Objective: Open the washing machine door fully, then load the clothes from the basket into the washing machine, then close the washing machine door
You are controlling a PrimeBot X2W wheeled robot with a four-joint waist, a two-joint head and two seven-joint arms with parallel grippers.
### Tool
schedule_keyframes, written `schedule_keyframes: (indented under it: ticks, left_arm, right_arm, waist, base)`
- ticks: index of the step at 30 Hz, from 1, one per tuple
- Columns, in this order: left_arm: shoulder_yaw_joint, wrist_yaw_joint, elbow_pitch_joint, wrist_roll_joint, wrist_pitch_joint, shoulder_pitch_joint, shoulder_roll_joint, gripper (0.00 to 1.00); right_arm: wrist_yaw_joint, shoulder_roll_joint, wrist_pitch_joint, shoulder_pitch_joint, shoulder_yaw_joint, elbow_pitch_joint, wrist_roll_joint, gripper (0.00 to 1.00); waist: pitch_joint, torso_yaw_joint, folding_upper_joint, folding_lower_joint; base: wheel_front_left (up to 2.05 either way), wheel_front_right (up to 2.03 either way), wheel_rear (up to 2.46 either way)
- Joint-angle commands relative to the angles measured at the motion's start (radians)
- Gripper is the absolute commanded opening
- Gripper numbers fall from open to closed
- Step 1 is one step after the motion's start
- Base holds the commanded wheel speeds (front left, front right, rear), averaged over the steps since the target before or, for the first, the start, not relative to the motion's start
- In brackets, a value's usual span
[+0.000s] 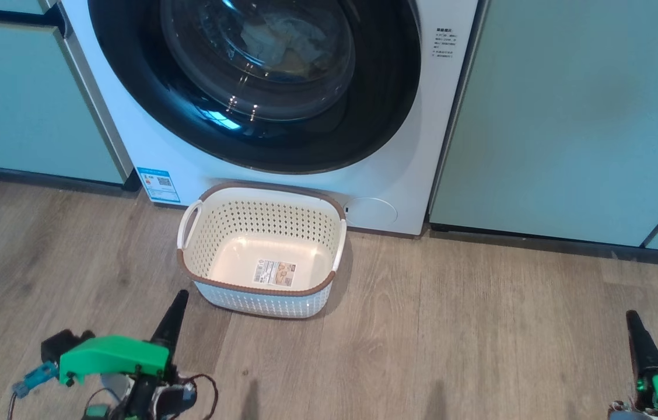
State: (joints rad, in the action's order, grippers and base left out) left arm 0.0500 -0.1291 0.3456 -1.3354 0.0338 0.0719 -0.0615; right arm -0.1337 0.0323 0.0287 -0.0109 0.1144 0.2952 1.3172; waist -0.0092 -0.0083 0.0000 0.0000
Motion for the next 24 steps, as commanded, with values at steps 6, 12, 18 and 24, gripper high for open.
schedule_keyframes:
  ticks: [6,12,18,24]
  left_arm:
    - [0.041,-0.001,-0.055,-0.085,0.027,0.039,-0.003,0.0]
    - [0.048,-0.001,-0.068,-0.137,0.041,0.038,0.001,0.0]
    - [0.055,-0.001,-0.083,-0.2,0.059,0.037,0.006,0.0]
    - [0.063,-0.002,-0.098,-0.263,0.077,0.036,0.01,0.0]
  right_arm:
    - [0.003,0.016,0.032,-0.069,-0.009,-0.041,0.091,0.0]
    - [0.003,0.017,0.046,-0.077,-0.007,-0.043,0.147,0.0]
    - [0.003,0.017,0.064,-0.086,-0.004,-0.047,0.214,0.0]
    - [0.003,0.018,0.082,-0.096,-0.001,-0.05,0.281,0.0]
  waist:
    - [0.003,0.002,0.0,0.0001]
    - [0.006,0.004,0.0,0.0]
    - [0.009,0.006,0.0,0.0]
    - [0.012,0.008,0.0,0.0]
  base:
    - [0.0,0.0,0.0]
    - [0.0,0.0,0.0]
    - [0.0,0.0,0.0]
    - [0.0,0.0,0.0]
